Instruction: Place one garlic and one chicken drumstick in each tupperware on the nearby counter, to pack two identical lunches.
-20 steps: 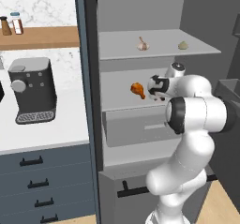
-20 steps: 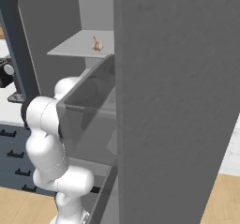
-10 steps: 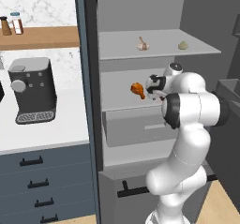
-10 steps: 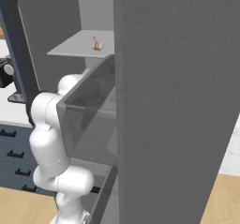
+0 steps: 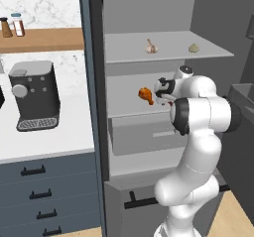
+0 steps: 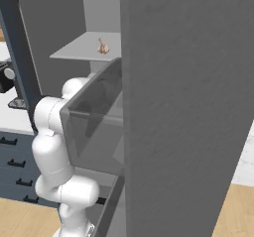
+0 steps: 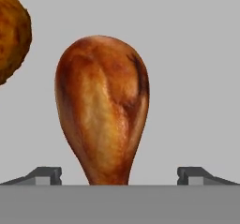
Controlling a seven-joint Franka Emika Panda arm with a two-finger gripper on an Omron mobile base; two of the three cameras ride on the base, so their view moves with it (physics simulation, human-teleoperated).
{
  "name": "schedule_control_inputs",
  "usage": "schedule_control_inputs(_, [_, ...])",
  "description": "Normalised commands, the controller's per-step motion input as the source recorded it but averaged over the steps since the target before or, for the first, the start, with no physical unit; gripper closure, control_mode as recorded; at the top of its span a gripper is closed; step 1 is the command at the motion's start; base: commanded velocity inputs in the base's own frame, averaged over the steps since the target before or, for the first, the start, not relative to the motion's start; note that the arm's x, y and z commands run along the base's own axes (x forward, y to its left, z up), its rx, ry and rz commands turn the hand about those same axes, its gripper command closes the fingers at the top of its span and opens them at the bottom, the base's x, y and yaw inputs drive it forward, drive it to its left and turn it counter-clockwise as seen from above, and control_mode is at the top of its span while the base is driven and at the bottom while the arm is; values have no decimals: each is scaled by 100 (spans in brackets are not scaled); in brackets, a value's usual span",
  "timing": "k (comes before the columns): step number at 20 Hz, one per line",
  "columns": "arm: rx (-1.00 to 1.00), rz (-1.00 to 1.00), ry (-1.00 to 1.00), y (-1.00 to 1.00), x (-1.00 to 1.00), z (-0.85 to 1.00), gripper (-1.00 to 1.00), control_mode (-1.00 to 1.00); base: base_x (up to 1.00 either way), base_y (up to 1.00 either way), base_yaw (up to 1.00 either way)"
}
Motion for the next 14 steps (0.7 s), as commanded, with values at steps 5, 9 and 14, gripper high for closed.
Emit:
schedule_control_inputs(5, [0, 0, 2, 0, 0, 0, 100, -100, 0, 0, 0])
schedule_control_inputs(9, [0, 0, 1, 0, 0, 0, 100, -100, 0, 0, 0])
schedule_control_inputs(14, [0, -1, -1, -2, -46, 7, 100, -100, 0, 0, 0])
